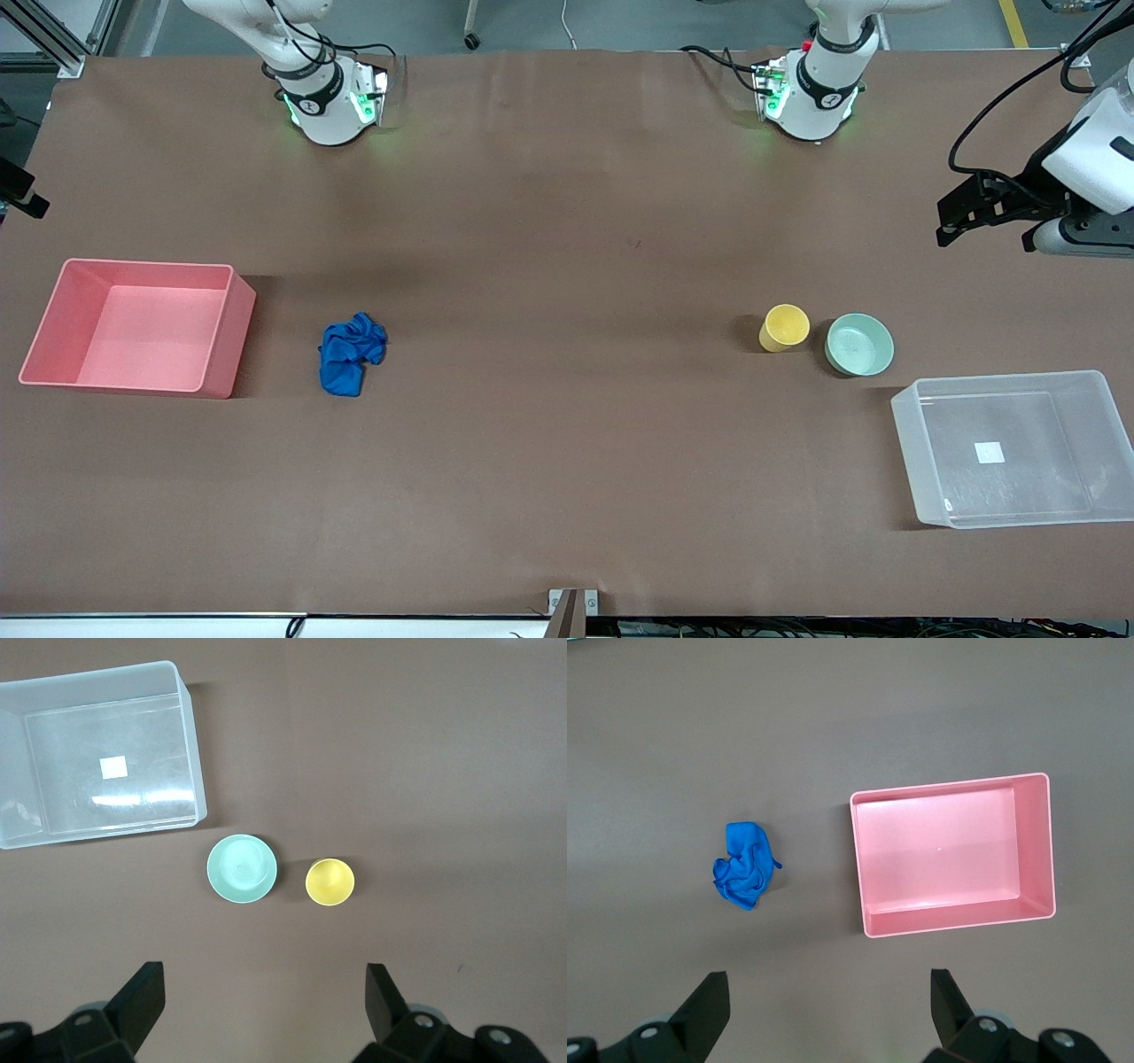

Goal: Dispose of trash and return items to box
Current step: 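Grasp the blue cloth with the right gripper while the left gripper reaches the bowl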

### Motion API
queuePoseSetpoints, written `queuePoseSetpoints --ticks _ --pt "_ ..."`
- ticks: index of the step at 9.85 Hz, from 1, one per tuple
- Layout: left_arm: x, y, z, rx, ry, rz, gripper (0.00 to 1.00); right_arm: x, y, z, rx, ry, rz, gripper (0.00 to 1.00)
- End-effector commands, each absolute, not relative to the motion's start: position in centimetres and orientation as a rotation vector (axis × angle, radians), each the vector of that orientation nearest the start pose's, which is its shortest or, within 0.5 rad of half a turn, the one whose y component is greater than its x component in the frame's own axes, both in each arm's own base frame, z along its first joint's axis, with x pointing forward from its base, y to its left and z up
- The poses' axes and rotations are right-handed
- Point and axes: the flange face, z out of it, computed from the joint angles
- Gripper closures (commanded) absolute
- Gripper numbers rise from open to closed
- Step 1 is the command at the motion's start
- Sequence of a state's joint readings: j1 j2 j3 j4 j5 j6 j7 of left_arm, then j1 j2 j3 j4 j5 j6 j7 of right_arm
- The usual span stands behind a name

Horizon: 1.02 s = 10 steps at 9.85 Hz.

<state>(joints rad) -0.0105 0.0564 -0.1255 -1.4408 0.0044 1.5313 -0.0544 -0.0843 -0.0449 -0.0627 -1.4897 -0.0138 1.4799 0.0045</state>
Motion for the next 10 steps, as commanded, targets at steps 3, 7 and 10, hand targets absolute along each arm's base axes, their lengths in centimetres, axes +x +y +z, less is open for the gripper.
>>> queuePoseSetpoints --ticks 3,7,10 --pt "56.4 -7.3 63.7 -3.145 0.13 -0.017 0.0 52.4 -7.8 67.9 -3.145 0.259 -0.049 0.0" --pt "56.5 -7.4 63.5 -3.145 0.123 -0.012 0.0 54.8 1.8 60.5 -3.173 0.031 0.071 0.0" --pt "56.8 -7.2 63.2 -3.148 0.118 -0.007 0.0 58.1 10.6 46.4 -3.17 0.091 0.142 0.0"
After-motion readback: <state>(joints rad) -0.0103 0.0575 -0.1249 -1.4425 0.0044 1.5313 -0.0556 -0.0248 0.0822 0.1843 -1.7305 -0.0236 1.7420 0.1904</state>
